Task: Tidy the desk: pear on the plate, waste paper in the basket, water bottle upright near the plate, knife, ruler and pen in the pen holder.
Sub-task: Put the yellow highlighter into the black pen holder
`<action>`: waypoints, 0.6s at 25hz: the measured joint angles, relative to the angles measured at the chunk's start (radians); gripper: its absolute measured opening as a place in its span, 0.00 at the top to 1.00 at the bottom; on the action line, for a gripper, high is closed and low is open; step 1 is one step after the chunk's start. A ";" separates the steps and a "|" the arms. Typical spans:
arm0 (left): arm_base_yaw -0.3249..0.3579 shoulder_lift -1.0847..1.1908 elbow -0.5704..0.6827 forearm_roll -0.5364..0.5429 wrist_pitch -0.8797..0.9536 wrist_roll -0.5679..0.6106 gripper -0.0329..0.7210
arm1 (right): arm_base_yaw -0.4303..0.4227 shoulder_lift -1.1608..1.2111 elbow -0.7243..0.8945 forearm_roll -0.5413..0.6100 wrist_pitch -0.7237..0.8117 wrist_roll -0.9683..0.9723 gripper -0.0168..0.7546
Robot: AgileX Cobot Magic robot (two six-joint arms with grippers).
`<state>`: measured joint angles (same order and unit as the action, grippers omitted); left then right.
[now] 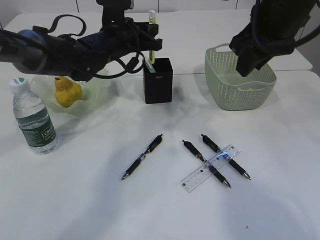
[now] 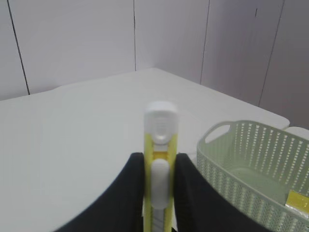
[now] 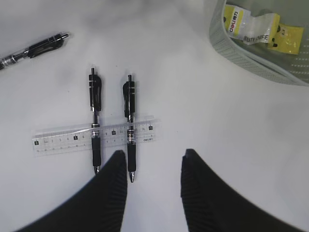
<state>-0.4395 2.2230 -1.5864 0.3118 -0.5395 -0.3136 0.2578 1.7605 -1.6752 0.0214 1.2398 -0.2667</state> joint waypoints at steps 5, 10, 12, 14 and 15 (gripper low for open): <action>0.000 0.039 0.000 0.000 -0.070 0.000 0.81 | 0.000 0.000 0.000 0.000 0.000 0.000 0.57; 0.000 0.048 0.000 0.000 -0.082 0.000 0.81 | 0.000 0.000 0.000 0.000 0.000 0.000 0.57; 0.000 0.048 0.000 0.000 -0.084 0.000 0.81 | 0.000 0.000 0.000 0.000 0.000 0.000 0.57; 0.000 0.048 0.000 0.000 -0.084 0.000 0.81 | 0.000 0.000 0.000 0.000 0.000 0.000 0.57; 0.000 0.048 0.000 0.000 -0.084 0.000 0.81 | 0.000 0.000 0.000 0.000 0.000 0.000 0.57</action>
<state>-0.4395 2.2707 -1.5864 0.3118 -0.6235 -0.3136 0.2578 1.7605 -1.6752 0.0214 1.2398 -0.2667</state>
